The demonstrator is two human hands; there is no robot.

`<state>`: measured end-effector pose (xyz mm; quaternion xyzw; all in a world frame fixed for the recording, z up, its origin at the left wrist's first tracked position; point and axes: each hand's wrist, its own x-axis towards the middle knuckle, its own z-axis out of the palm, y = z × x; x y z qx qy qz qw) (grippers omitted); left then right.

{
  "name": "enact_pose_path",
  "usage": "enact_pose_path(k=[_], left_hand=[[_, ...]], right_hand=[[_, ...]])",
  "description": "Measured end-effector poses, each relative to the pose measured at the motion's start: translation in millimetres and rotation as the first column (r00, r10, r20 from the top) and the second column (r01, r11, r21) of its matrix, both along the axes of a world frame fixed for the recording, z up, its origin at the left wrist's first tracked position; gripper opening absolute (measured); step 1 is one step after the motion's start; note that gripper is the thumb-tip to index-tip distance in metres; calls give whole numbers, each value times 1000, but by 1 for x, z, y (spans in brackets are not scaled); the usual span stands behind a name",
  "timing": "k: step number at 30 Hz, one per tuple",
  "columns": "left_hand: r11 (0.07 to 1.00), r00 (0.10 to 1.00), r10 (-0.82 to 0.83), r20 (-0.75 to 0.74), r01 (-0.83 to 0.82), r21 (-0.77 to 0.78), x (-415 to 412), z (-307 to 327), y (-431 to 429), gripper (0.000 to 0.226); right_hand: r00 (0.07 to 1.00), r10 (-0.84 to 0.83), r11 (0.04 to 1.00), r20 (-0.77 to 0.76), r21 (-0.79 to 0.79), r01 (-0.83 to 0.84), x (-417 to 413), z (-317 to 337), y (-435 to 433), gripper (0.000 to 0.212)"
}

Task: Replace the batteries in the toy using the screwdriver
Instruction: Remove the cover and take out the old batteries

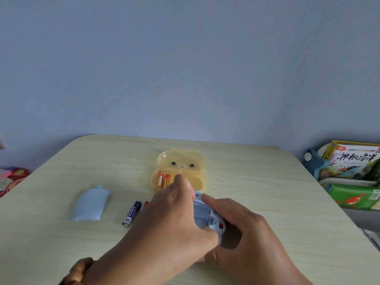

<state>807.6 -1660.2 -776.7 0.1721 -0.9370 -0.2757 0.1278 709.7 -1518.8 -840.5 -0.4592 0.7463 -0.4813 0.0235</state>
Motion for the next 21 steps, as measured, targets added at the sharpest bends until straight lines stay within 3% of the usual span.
enact_pose_path(k=[10, 16, 21], left_hand=[[999, 1000, -10, 21, 9, 38, -3, -1, 4, 33], [997, 997, -69, -18, 68, -22, 4, -1, 3, 17], [987, 988, -155, 1, 155, -50, 14, -9, -8, 20]], right_hand=[[1000, -5, 1000, -11, -10, 4, 3, 0, -1, 76], [1000, 14, 999, -4, 36, -14, 3, 5, 1, 77], [1000, -23, 999, -19, 44, 24, 3, 6, 0, 73]])
